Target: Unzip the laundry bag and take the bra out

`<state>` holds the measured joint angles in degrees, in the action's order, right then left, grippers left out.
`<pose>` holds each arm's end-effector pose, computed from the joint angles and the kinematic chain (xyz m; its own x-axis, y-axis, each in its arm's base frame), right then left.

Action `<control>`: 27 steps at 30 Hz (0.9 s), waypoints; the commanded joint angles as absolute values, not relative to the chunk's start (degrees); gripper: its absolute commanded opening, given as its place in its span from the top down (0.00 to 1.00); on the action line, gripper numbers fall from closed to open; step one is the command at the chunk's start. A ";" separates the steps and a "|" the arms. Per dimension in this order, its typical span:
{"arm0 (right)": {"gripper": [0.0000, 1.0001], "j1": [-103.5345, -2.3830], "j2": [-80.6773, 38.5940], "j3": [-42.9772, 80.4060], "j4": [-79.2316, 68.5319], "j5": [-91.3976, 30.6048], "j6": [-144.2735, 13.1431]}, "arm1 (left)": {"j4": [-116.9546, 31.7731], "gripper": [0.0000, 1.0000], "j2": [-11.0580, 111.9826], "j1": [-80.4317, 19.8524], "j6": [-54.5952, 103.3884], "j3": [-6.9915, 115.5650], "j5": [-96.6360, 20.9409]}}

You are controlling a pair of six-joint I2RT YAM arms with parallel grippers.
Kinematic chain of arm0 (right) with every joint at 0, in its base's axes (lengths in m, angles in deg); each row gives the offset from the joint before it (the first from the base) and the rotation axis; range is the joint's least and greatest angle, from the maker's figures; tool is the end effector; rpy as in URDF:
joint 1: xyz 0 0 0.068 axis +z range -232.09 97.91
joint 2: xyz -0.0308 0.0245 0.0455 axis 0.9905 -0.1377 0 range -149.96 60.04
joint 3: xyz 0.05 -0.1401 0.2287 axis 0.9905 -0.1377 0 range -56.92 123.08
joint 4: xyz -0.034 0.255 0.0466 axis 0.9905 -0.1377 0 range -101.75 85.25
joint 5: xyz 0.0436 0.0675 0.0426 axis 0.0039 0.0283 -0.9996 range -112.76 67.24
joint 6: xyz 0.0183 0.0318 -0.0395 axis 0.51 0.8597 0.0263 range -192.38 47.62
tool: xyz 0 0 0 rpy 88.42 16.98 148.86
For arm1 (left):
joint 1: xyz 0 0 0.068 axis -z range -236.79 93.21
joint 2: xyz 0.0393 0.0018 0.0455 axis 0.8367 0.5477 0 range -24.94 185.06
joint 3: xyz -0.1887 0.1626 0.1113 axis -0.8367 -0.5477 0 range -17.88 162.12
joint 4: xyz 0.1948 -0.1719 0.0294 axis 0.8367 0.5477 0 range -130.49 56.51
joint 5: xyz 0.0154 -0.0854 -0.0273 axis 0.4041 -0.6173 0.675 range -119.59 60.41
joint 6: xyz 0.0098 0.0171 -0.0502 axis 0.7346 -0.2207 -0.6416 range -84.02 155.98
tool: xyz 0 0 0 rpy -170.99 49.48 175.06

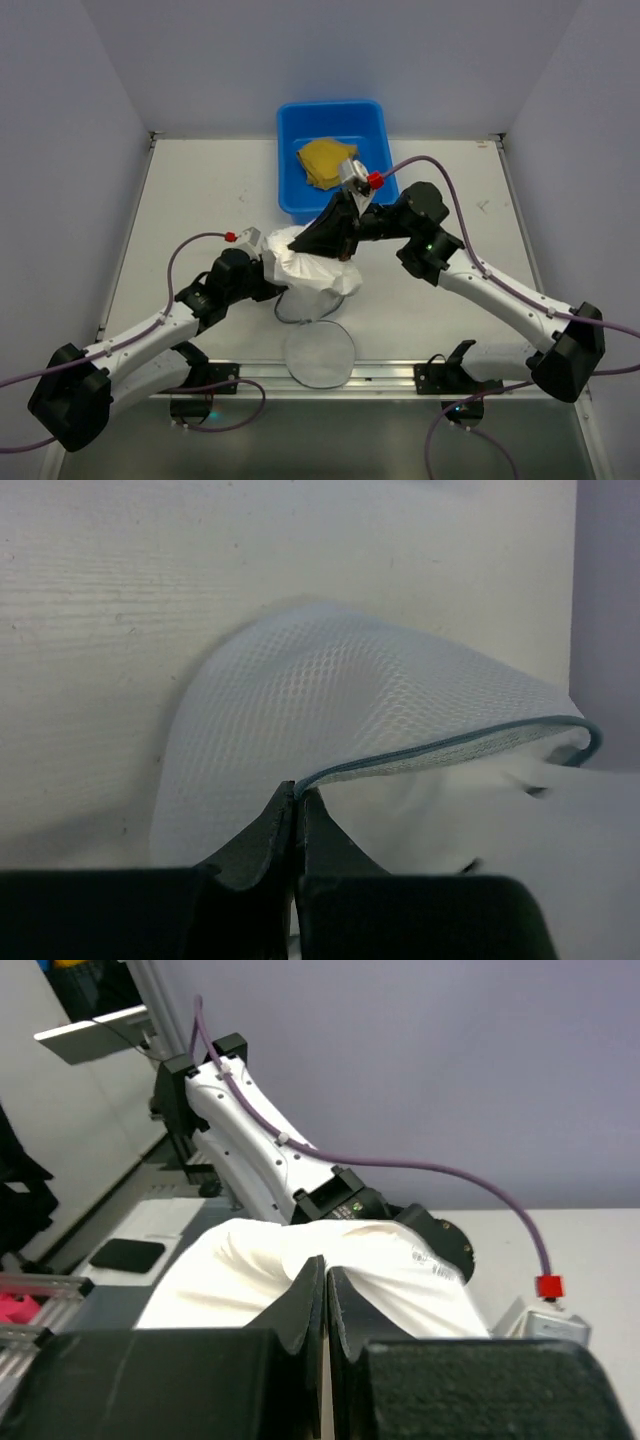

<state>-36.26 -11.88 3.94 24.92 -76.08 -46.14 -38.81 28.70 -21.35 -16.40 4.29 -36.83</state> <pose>0.1748 0.2209 0.4068 -0.2240 0.1484 -0.9632 -0.9577 -0.2169 0.1893 0.1566 -0.1170 0.1895 -0.7957 -0.3981 -0.4564 0.0508 0.7071 -0.7053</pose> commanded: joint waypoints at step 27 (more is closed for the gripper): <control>1.00 -56.51 -40.57 37.57 6.67 -60.12 -49.98 | -34.78 1.00 23.57 -21.02 -17.64 1.10 -34.24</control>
